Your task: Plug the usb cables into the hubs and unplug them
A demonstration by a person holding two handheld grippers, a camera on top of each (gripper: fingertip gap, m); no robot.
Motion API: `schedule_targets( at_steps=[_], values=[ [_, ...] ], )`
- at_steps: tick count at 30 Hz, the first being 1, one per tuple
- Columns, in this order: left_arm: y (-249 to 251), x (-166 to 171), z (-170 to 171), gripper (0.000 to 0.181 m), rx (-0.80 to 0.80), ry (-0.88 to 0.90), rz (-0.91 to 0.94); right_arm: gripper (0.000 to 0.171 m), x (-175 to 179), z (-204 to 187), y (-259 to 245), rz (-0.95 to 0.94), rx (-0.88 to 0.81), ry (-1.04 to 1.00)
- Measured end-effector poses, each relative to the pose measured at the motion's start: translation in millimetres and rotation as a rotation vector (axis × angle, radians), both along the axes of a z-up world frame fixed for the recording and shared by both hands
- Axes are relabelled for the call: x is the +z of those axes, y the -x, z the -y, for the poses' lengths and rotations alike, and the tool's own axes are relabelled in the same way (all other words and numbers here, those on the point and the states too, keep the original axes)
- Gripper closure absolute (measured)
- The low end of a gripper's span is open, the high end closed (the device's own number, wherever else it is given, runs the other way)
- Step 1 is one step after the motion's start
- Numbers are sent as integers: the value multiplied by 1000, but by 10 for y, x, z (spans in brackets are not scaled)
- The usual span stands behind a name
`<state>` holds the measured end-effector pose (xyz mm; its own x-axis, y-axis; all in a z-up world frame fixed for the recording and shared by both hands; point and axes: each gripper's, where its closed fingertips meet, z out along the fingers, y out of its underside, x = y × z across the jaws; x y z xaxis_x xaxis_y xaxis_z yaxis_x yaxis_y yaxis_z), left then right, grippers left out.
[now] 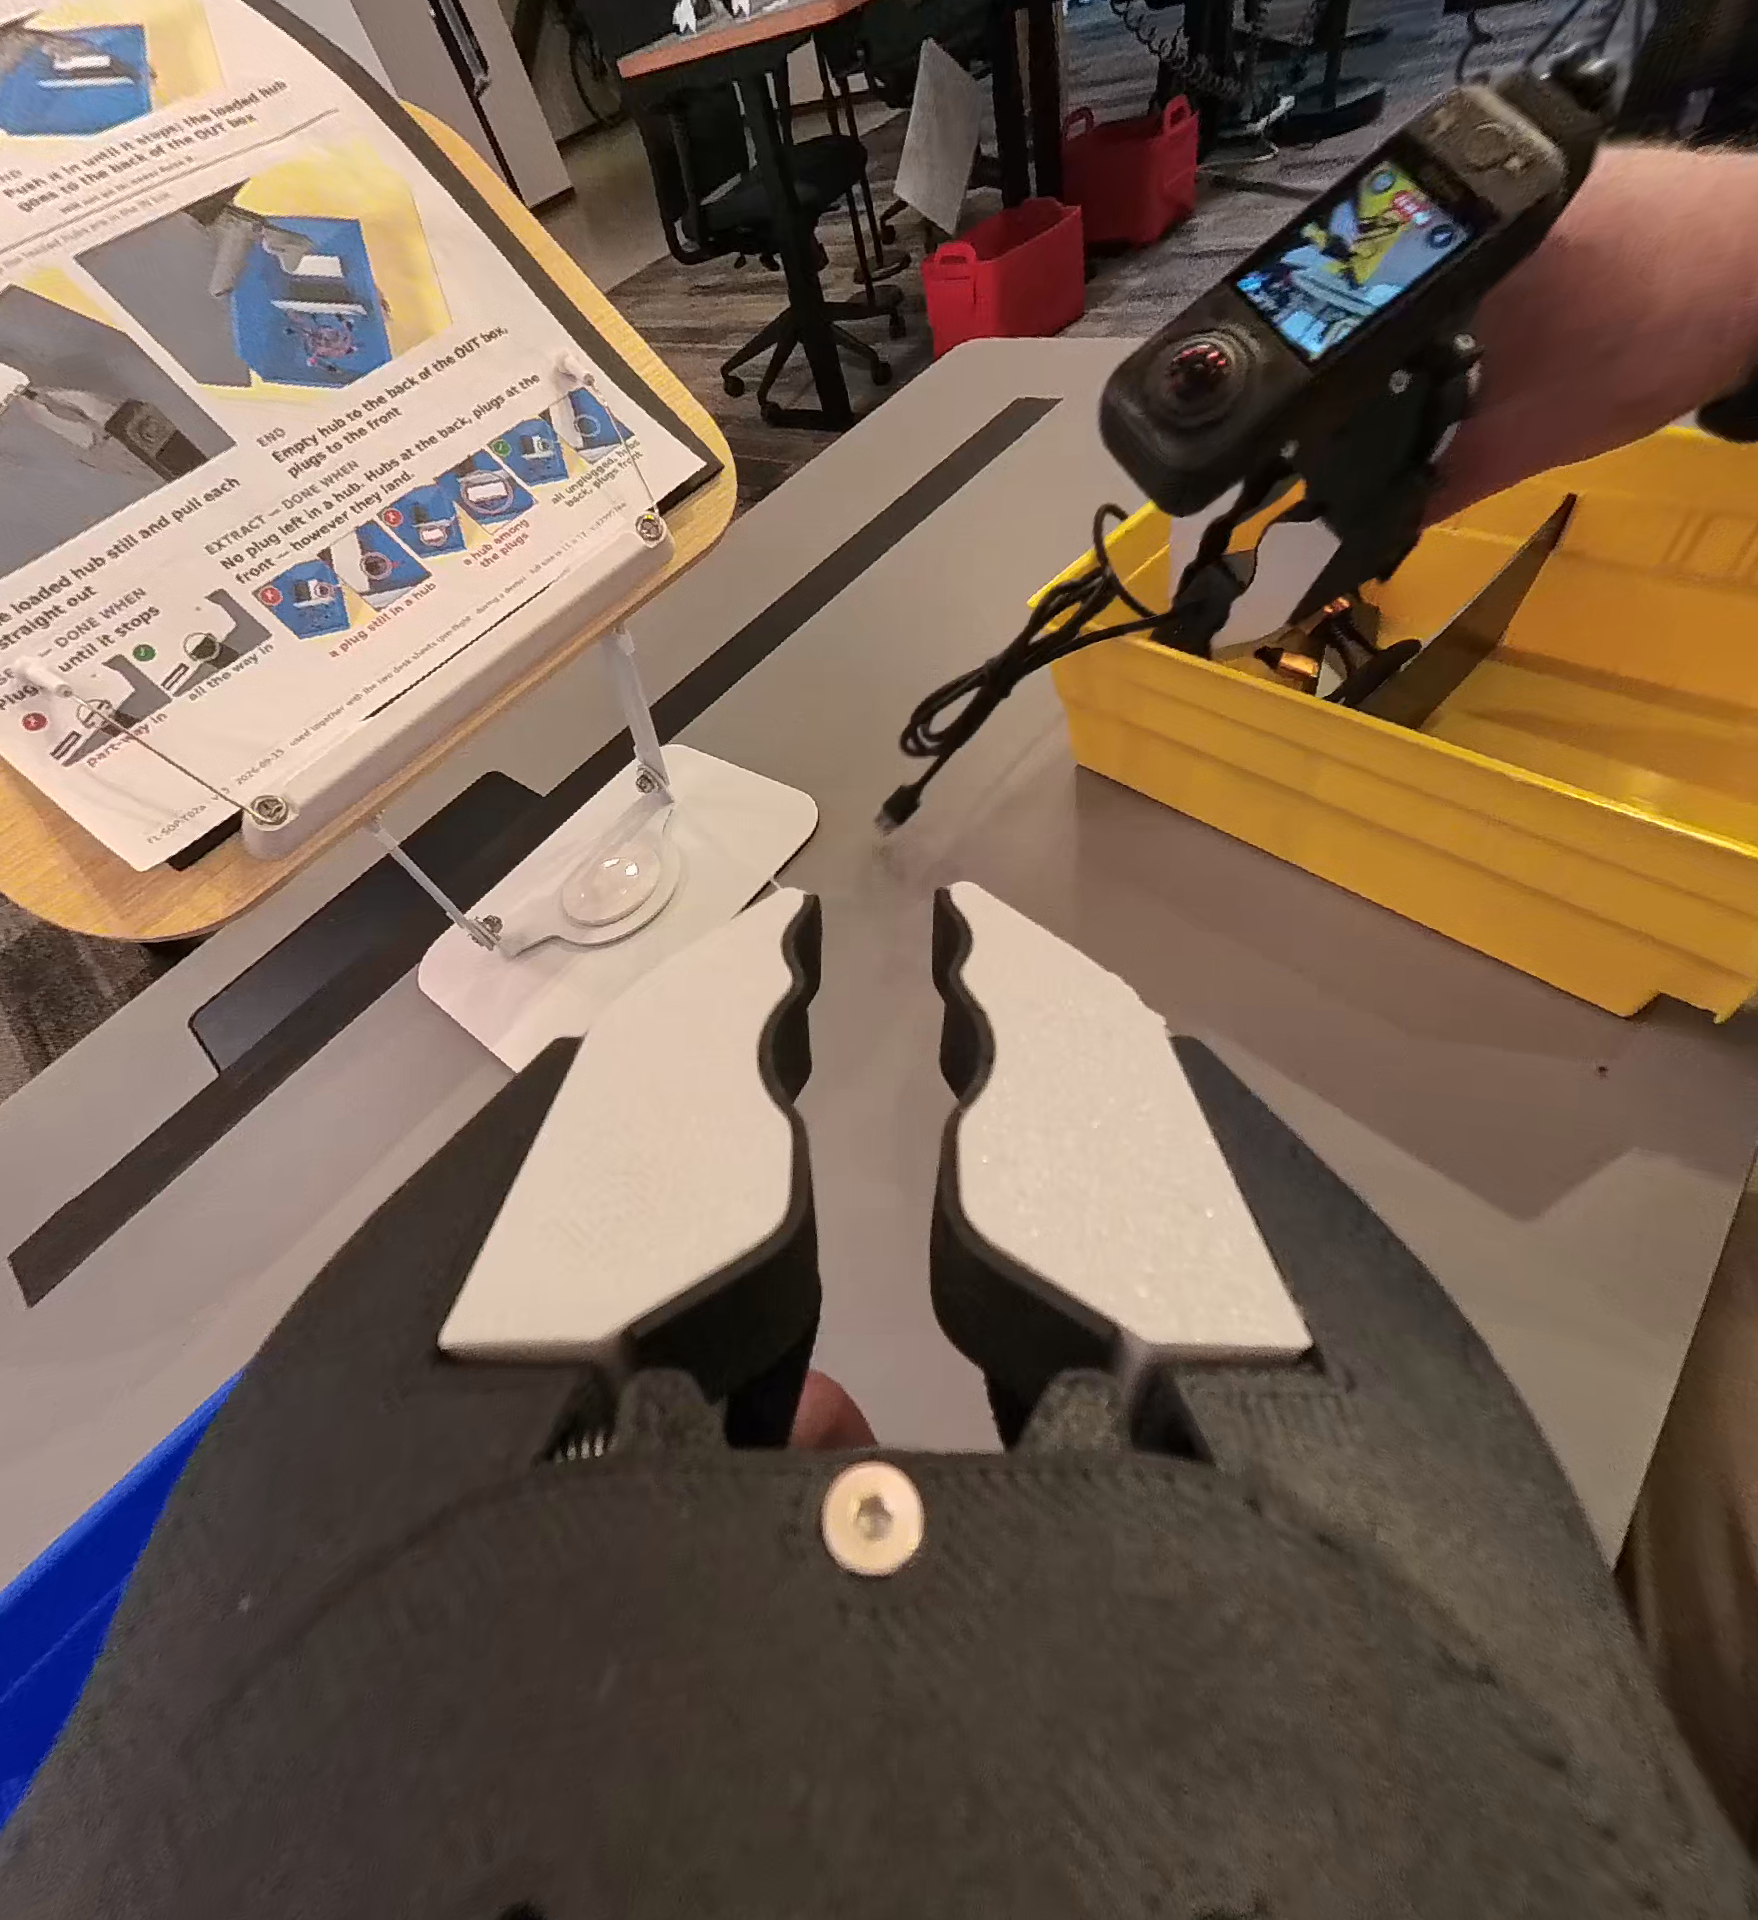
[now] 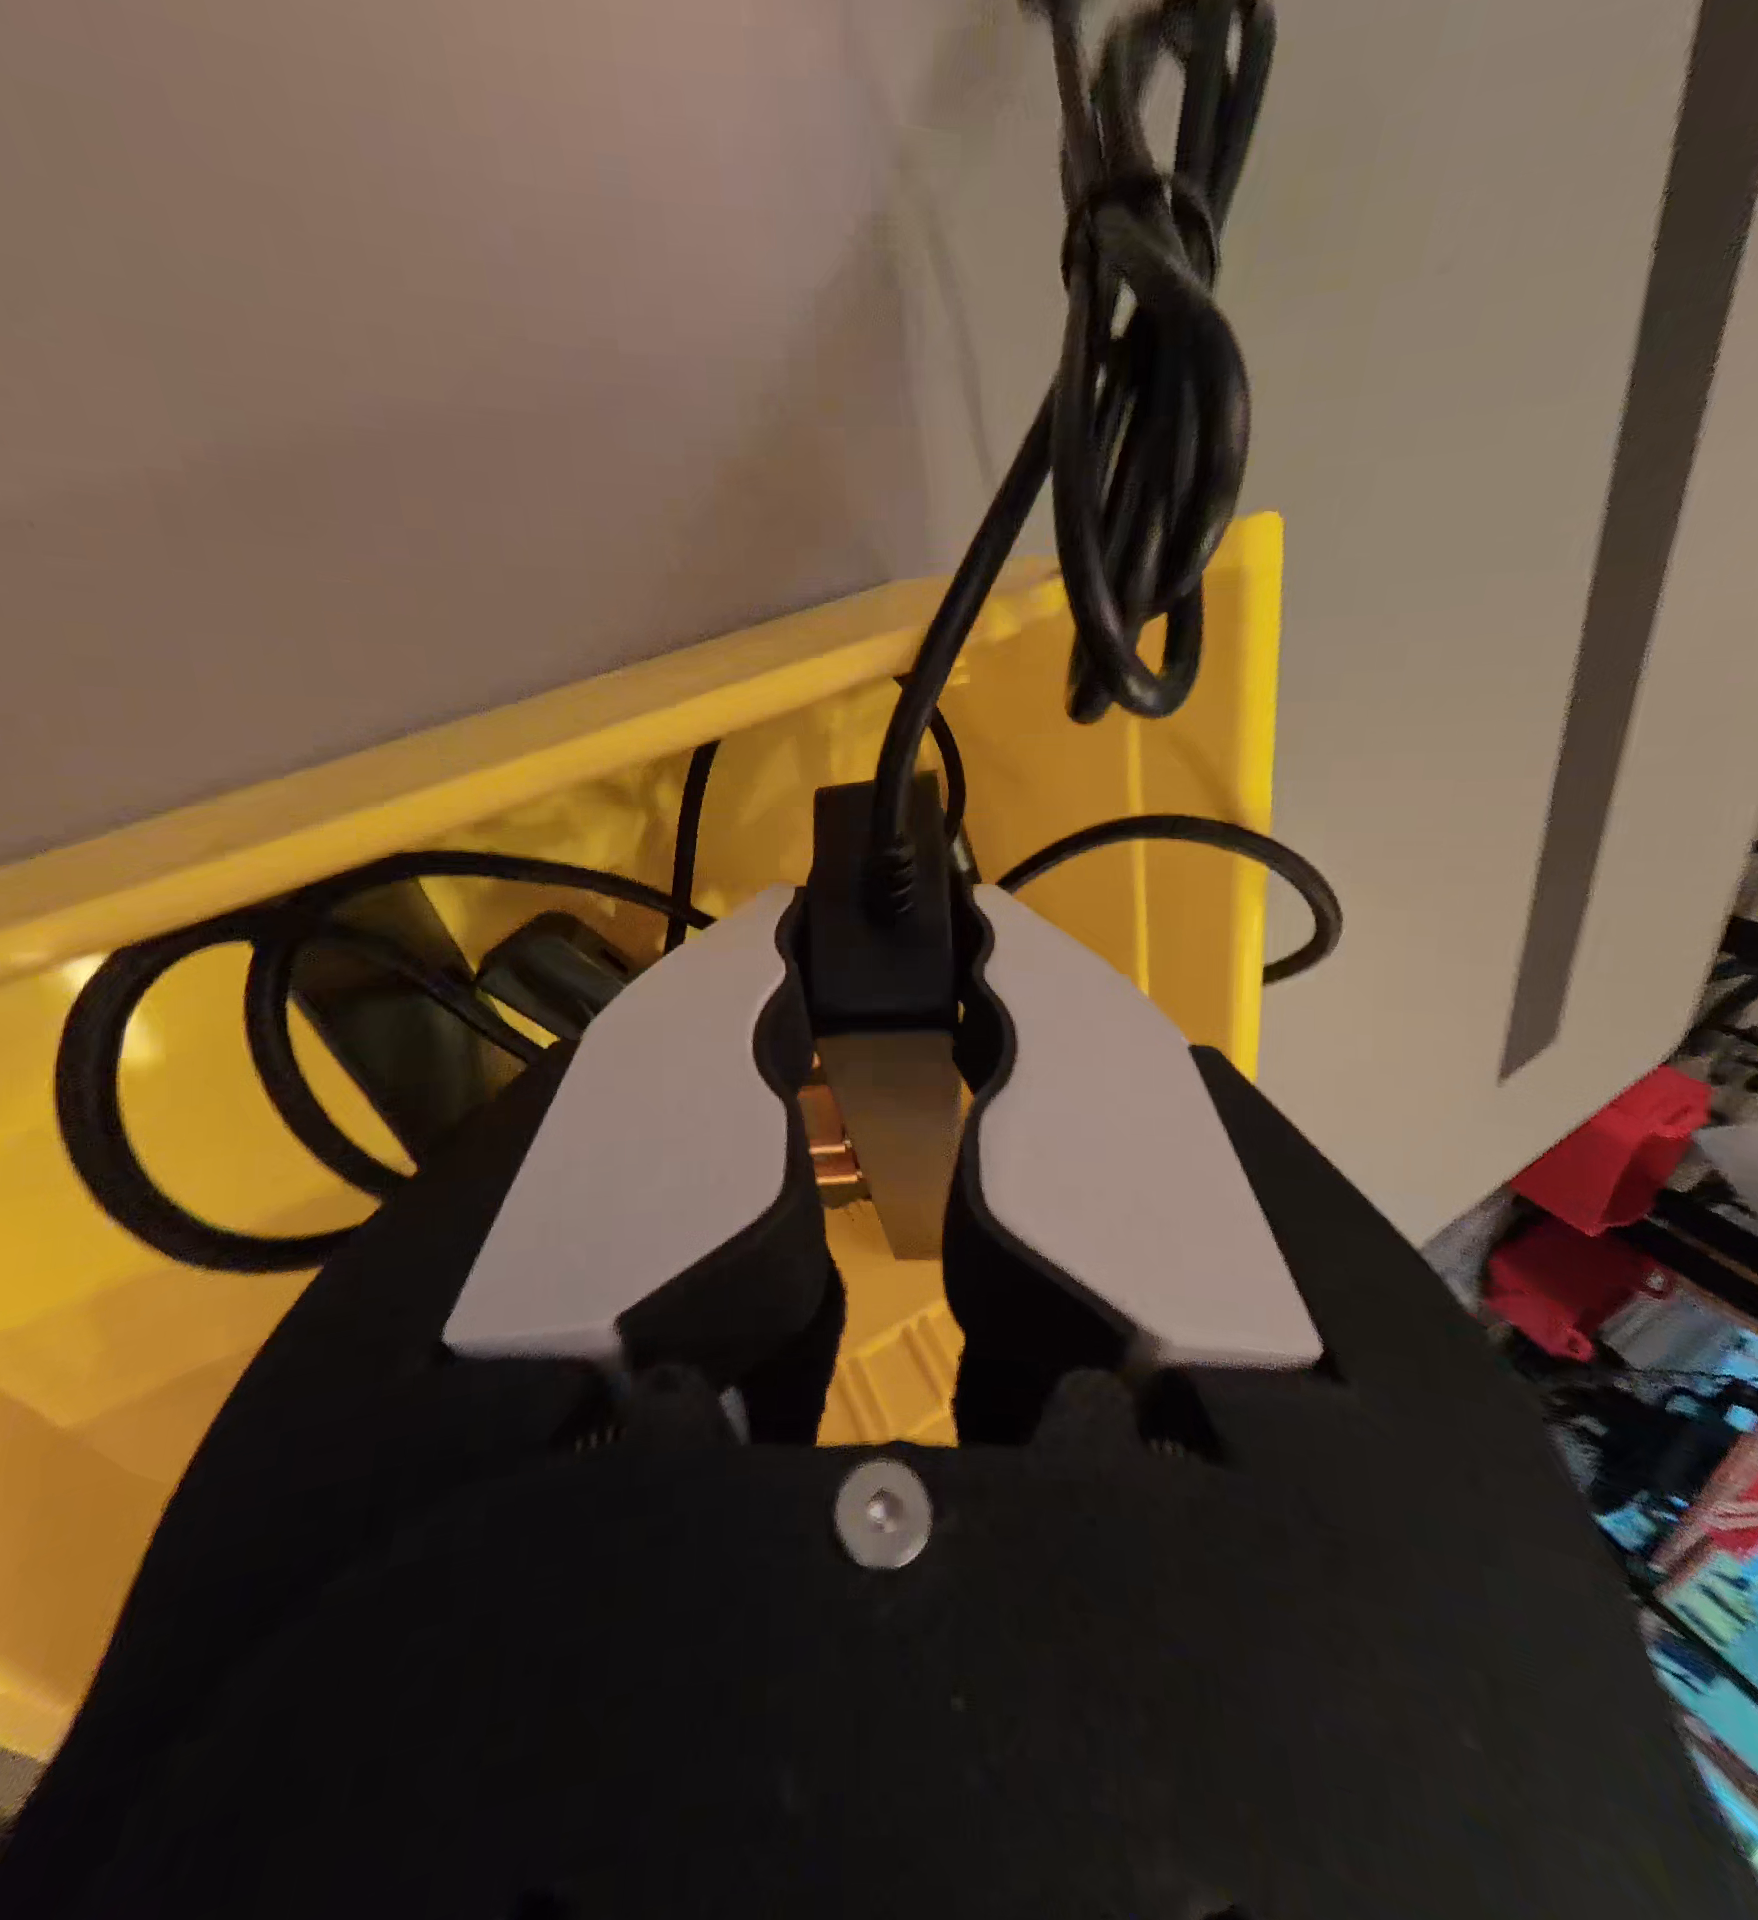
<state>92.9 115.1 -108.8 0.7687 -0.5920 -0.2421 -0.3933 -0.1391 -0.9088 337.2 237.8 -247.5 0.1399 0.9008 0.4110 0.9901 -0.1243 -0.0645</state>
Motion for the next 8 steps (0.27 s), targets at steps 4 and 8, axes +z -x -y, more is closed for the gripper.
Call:
schedule_targets(
  at_steps=[4,8],
  values=[
    [14,-6,-14,161,2,4,7,147,-72,-39,41,12,-19,68],
    [-2,-29,-10,161,-2,9,3,145,-140,-64,42,20,-86,144]
  ],
)
